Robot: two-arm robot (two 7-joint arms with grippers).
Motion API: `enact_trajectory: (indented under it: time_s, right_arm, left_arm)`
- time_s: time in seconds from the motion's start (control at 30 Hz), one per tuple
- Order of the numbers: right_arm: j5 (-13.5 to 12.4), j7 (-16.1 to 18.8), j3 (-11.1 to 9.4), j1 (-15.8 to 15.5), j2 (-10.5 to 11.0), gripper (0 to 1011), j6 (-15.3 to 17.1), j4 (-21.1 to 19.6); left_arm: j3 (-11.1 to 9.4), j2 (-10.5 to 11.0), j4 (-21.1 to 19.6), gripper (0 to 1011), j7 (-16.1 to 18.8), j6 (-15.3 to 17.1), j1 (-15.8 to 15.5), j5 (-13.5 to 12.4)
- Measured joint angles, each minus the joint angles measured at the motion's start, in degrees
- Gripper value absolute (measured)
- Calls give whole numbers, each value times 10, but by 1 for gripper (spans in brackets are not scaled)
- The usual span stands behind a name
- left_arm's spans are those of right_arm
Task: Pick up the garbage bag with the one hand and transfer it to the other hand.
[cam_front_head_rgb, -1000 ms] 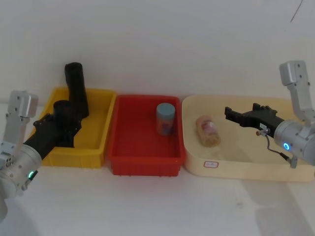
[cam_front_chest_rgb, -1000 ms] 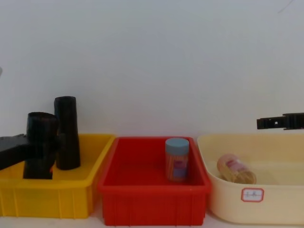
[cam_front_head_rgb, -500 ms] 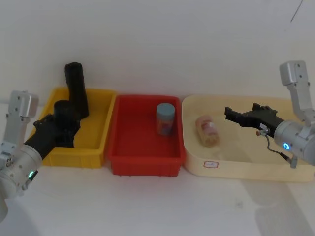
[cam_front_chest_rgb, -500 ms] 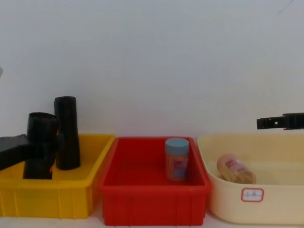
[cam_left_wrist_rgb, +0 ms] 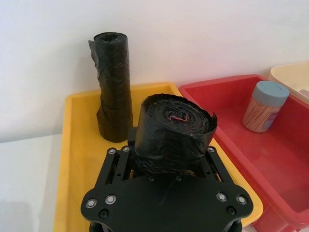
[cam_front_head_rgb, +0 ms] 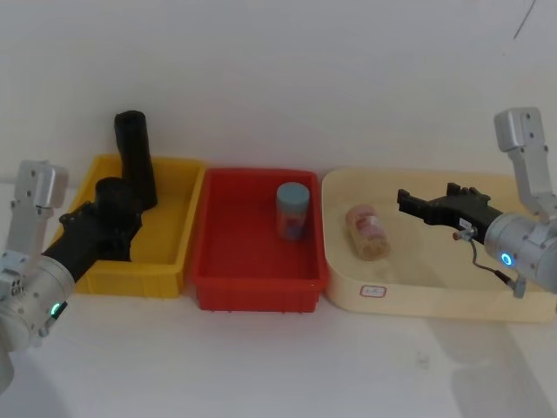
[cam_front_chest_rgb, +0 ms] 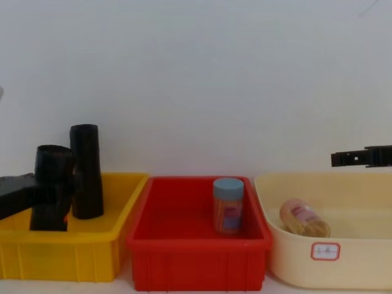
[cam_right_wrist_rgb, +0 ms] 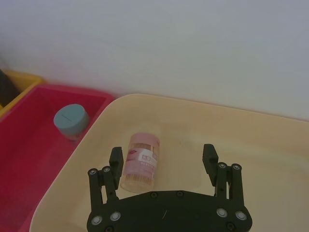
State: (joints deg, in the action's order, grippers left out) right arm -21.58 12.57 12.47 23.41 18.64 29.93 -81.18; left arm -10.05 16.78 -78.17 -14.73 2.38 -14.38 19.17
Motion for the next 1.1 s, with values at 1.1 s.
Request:
enact_trajectory:
  time_s: [1.1]
  right_arm:
    - [0,0,0,0,0,1004,0,0]
  left_arm:
    - [23,3,-87,496,3,36,6,30]
